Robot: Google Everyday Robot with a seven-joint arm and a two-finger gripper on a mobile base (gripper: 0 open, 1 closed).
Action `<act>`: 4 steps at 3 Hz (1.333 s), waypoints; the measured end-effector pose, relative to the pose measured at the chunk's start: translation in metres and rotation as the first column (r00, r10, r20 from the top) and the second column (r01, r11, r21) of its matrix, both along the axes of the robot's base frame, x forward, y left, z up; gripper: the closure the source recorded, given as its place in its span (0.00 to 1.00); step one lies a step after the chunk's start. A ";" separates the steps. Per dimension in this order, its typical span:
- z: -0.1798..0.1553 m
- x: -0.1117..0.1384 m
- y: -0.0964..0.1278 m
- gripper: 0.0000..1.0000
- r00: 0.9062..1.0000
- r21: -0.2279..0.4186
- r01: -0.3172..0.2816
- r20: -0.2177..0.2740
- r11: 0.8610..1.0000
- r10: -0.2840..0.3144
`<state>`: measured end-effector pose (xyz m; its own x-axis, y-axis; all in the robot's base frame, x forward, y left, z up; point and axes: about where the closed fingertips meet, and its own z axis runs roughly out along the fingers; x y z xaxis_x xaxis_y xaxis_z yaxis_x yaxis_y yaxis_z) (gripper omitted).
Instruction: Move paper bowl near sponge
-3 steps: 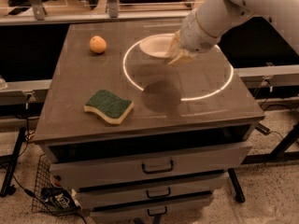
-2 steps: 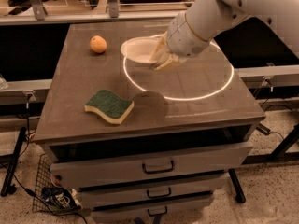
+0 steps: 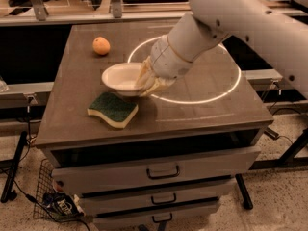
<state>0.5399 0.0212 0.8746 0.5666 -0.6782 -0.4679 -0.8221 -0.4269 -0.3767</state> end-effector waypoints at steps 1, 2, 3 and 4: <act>-0.021 -0.003 0.011 0.40 0.999 -0.013 -0.042 -0.024 0.999 0.042; -0.034 0.004 0.015 0.17 0.999 -0.022 -0.044 -0.028 0.999 0.044; -0.035 0.015 0.011 0.00 1.000 -0.031 -0.024 -0.019 0.999 0.024; -0.030 0.017 0.009 0.00 1.000 -0.030 -0.017 -0.019 0.999 0.016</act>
Offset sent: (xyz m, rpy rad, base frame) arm 0.0158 0.0148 -0.0485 -0.0336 0.0263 0.0366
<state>0.5570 0.0302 0.8444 0.5695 -0.6829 -0.4576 -0.8214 -0.4517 -0.3481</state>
